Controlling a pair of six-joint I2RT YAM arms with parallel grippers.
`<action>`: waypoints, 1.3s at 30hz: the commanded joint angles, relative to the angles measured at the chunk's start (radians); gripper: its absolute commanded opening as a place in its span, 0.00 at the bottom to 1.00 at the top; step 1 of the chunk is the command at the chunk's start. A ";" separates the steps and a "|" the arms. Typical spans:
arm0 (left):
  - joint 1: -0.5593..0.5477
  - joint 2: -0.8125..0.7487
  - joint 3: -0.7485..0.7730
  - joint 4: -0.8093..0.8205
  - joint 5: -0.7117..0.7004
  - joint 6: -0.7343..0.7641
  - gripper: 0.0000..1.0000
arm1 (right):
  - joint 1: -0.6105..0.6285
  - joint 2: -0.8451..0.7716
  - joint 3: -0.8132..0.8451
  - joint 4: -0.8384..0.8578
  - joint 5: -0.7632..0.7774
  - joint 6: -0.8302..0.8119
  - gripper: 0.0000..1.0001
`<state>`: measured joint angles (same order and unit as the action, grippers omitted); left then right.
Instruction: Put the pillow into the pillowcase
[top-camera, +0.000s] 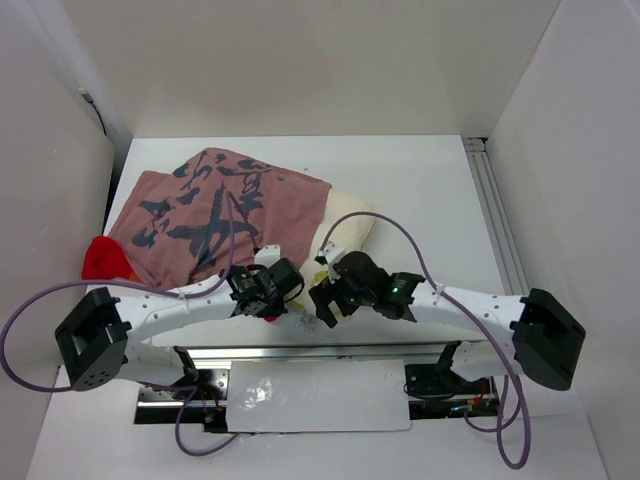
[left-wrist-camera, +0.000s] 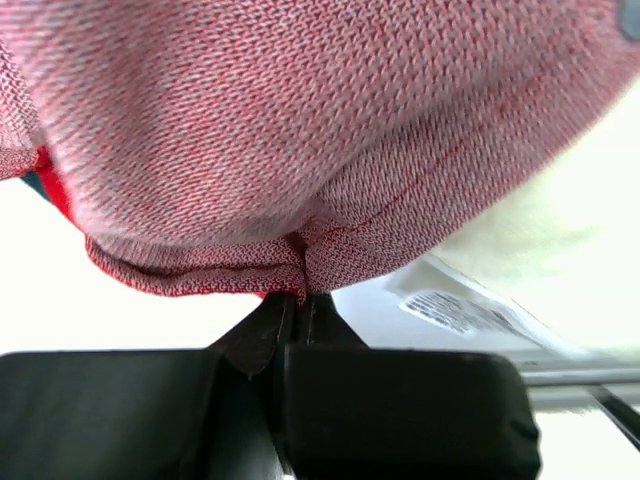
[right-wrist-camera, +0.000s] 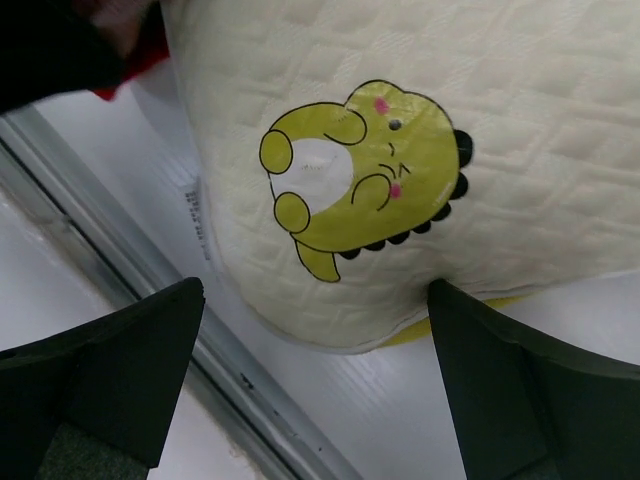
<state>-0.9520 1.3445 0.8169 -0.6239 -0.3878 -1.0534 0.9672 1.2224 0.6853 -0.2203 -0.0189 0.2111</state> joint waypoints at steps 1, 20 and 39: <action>-0.010 -0.074 0.014 -0.011 -0.026 -0.010 0.00 | 0.024 0.077 -0.047 0.117 -0.007 -0.077 1.00; -0.189 -0.240 0.404 -0.082 0.056 0.236 0.00 | 0.015 -0.153 -0.122 1.007 0.182 0.148 0.00; -0.217 -0.186 0.564 -0.029 0.271 0.359 0.24 | -0.028 0.034 -0.239 0.879 -0.027 0.232 0.74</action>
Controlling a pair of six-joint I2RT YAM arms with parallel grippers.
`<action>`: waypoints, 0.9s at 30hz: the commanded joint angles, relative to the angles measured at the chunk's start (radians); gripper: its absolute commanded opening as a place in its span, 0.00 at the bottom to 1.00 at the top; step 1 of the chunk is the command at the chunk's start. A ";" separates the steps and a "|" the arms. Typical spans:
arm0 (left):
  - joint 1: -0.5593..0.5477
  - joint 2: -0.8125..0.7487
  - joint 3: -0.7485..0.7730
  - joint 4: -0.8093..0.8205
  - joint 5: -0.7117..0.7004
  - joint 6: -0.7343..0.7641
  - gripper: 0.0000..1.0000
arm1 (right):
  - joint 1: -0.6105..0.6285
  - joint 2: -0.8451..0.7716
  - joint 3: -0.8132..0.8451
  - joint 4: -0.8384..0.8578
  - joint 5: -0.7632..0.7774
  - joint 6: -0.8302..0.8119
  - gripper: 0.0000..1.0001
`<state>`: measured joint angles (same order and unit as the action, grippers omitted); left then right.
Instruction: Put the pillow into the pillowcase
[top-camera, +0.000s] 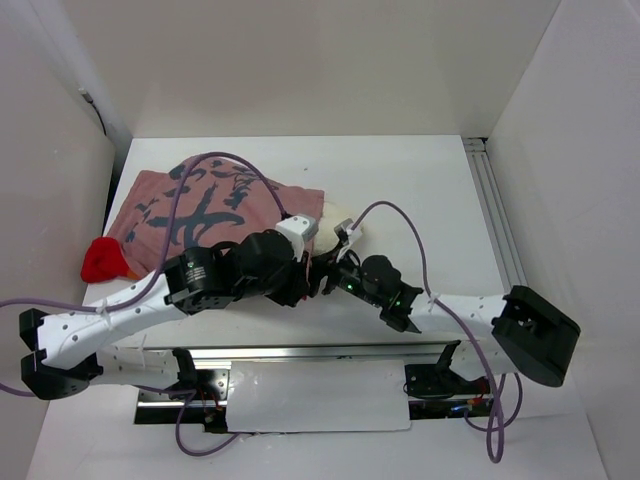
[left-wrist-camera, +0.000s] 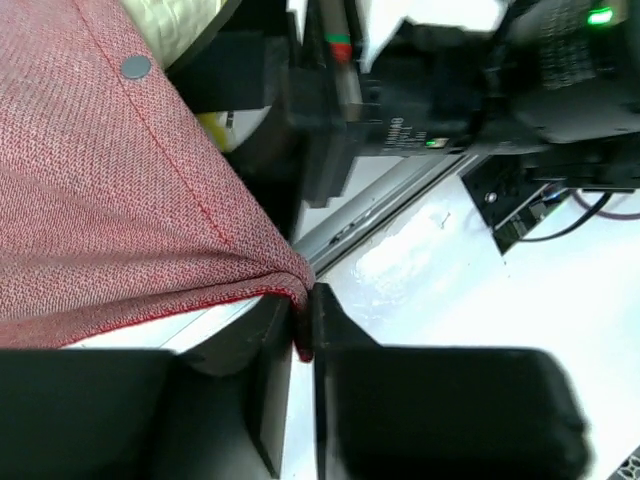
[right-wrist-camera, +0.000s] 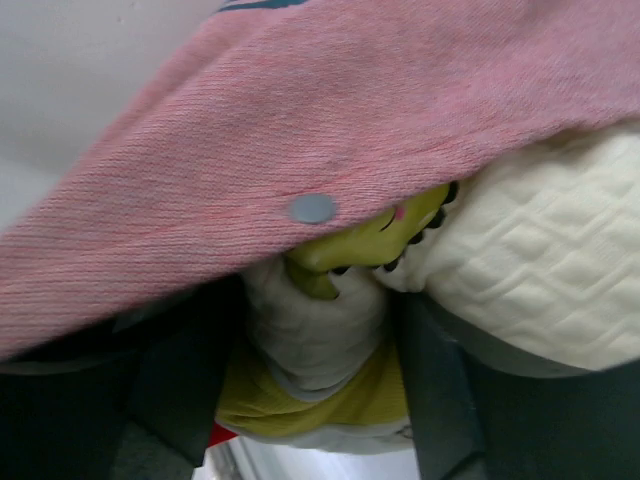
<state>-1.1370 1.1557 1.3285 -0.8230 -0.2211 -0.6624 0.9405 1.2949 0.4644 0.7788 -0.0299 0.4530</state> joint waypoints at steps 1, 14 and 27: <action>-0.032 0.002 0.026 0.112 0.051 -0.061 0.45 | -0.002 -0.115 -0.018 -0.250 0.028 -0.001 0.92; 0.155 0.149 0.090 0.018 -0.109 -0.091 1.00 | -0.083 -0.457 0.098 -1.054 0.522 0.202 0.99; 0.493 0.927 0.707 -0.076 -0.179 0.178 0.92 | -0.592 -0.079 0.322 -0.813 0.127 0.085 0.99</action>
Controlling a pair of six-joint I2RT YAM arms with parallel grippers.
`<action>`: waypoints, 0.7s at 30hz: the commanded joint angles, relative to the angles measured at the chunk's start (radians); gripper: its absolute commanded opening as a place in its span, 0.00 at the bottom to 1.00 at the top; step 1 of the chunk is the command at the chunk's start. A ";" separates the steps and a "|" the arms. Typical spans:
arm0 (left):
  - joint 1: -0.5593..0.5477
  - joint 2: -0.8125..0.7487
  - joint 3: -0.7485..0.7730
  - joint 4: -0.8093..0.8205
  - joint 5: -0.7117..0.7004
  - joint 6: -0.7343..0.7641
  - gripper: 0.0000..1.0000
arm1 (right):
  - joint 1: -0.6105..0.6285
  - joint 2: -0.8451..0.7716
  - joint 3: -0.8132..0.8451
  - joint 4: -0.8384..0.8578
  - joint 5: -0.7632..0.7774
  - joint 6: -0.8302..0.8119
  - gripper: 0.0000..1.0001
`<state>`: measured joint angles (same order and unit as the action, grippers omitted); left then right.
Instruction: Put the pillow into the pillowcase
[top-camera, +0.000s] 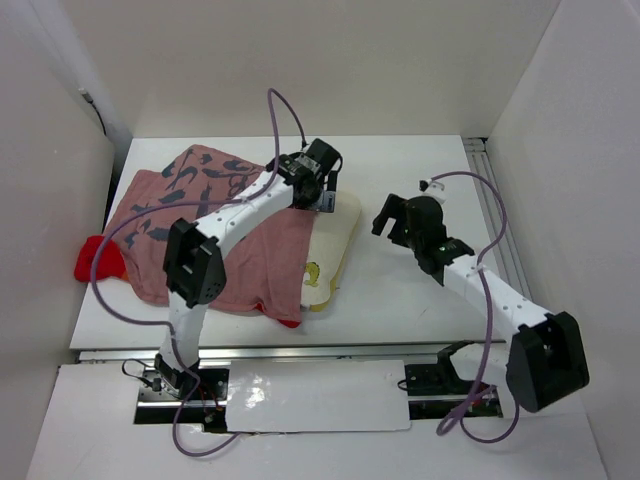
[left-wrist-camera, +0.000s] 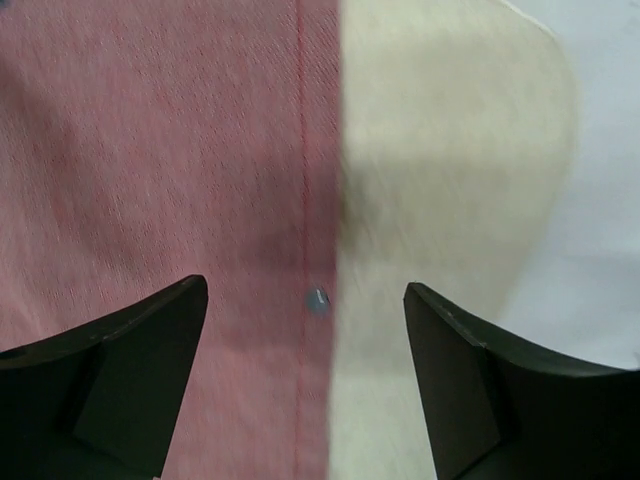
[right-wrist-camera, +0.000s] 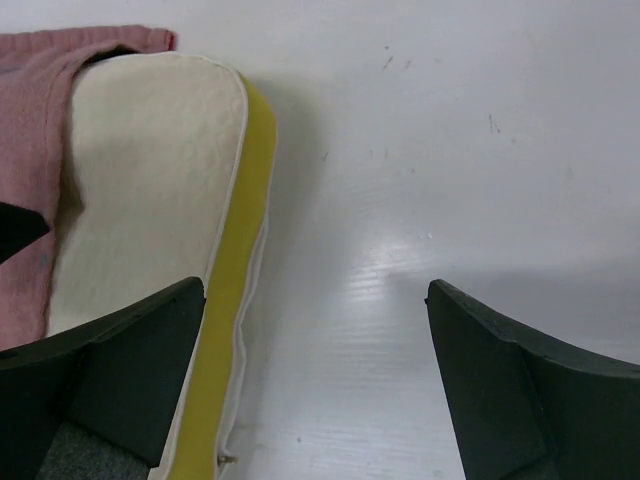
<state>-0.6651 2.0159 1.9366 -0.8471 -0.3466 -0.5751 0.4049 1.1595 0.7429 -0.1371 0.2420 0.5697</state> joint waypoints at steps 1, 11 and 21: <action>0.021 0.096 0.152 -0.066 -0.083 0.090 0.91 | -0.070 0.075 0.044 0.161 -0.220 -0.045 0.99; 0.090 0.208 0.193 -0.024 -0.140 0.127 0.65 | -0.083 0.397 0.214 0.280 -0.403 -0.137 0.99; 0.099 0.231 0.225 0.074 -0.066 0.216 0.00 | -0.112 0.738 0.410 0.415 -0.713 -0.030 0.99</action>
<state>-0.5610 2.2429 2.1059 -0.8505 -0.4374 -0.4141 0.2813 1.8297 1.0473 0.1917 -0.3325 0.5358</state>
